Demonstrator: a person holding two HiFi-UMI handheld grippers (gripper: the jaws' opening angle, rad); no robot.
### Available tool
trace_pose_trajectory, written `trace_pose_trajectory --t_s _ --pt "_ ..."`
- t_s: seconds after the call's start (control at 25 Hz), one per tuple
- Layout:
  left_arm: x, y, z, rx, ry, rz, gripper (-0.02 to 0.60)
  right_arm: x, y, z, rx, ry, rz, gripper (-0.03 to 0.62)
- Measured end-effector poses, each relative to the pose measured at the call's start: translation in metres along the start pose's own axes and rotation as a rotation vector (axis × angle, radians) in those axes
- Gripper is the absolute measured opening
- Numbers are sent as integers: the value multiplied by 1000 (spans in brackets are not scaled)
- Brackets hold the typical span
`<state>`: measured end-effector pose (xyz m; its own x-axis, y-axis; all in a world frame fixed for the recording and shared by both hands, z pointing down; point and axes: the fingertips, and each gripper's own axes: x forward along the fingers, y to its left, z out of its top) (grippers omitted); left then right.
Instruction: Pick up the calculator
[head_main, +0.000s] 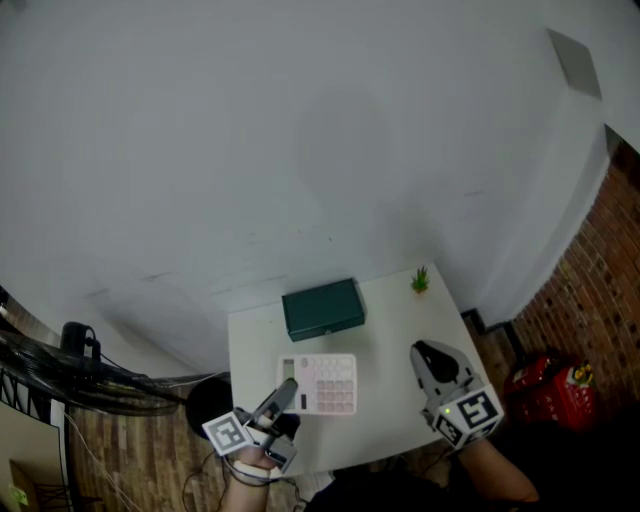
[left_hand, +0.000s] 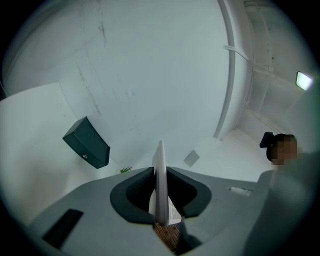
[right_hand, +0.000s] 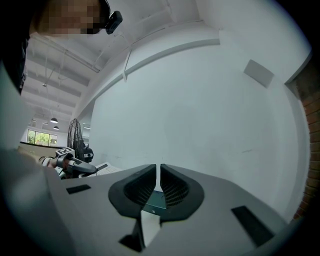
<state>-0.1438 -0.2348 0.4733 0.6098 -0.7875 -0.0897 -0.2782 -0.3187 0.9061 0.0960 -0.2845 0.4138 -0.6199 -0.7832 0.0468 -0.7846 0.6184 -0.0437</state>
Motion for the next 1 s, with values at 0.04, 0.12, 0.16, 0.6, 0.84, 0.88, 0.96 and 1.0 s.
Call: trace_pose_trajectory --t_s 0.04,0.12,0.16,0.6,0.84,0.88,0.96,1.0 --pt "0 0 0 -3 -1 -1 61 0 0 0 0 0 -3 29" --pt "-1 -1 1 -2 -1 -1 61 0 0 1 3 -2 -6 31" --pt "-1 -1 1 -2 0 -1 61 0 1 1 3 -5 -6 31" --pt "-2 2 6 21 11 -10 61 0 3 3 -6 -20 -10 6" --pt "-6 2 11 21 12 -20 61 1 10 2 -19 -22 -2 5" --pt "-7 2 11 20 13 -20 61 2 11 3 -18 -23 -2 5" --pt "-8 3 13 21 16 -18 61 3 12 4 -16 -25 -7 5" --pt "-9 3 13 19 18 -18 61 3 13 4 -16 -26 -9 5"
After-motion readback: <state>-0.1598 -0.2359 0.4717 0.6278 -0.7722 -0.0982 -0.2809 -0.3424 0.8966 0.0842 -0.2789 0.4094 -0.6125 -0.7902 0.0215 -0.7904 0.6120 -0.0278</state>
